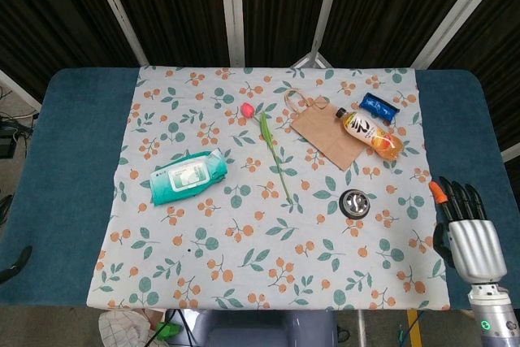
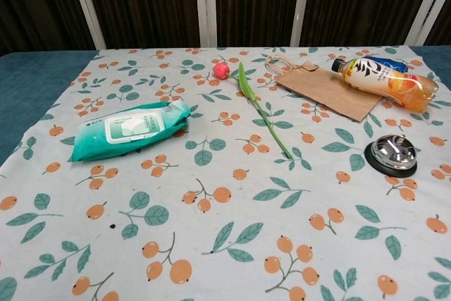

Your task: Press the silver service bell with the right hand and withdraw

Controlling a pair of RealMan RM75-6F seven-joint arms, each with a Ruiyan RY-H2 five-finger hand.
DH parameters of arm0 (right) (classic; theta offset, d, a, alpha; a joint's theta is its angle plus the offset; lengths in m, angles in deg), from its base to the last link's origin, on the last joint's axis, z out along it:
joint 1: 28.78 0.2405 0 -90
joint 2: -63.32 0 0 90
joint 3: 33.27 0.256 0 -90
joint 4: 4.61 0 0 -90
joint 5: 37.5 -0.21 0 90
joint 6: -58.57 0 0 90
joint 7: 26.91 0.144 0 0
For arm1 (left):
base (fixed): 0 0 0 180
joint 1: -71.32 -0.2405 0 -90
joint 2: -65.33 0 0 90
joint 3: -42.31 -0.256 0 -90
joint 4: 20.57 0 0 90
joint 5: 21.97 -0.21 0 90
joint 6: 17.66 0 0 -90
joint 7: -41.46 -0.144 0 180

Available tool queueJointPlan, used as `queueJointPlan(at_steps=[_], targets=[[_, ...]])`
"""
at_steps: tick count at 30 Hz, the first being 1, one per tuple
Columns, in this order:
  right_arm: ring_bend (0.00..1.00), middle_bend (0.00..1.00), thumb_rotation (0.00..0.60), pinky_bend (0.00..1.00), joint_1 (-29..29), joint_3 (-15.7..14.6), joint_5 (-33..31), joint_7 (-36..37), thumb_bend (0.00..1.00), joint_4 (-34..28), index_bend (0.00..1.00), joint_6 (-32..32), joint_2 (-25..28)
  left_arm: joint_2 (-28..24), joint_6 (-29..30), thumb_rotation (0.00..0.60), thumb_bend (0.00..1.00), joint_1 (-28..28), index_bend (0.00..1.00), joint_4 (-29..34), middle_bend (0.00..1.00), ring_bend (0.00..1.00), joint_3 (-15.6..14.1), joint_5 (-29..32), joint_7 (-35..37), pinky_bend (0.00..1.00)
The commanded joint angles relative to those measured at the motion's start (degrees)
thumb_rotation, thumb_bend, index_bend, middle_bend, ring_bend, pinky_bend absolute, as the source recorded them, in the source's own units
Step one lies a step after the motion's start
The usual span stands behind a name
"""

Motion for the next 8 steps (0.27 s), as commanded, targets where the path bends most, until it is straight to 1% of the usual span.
queueJointPlan(at_steps=[1,4,8], targets=[[0.0,0.0,0.6,0.0,-1.23,-0.48,0.29,0.56,0.69,1.89,0.03,1.05,-1.15,0.02,0.54,0.6,0.37,-0.18,0.08,-0.26,0.0,0.0,-0.12,-0.6,0.15,0.1],[0.0,0.0,0.6,0.0,-1.61,-0.62,0.28,0.97,0.68,3.12,0.03,0.92,-2.02,0.15,1.3,0.6,0.36,-0.4,0.08,-0.57,0.0,0.0,-0.24,-1.41,0.53,0.1],[0.0,0.0,0.6,0.0,-1.95,-0.02,0.04,1.03,0.64,4.16,0.03,1.36,-2.62,0.26,1.77,0.6,0.36,-0.62,0.08,-0.92,0.0,0.0,-0.3,-1.79,0.41,0.1]])
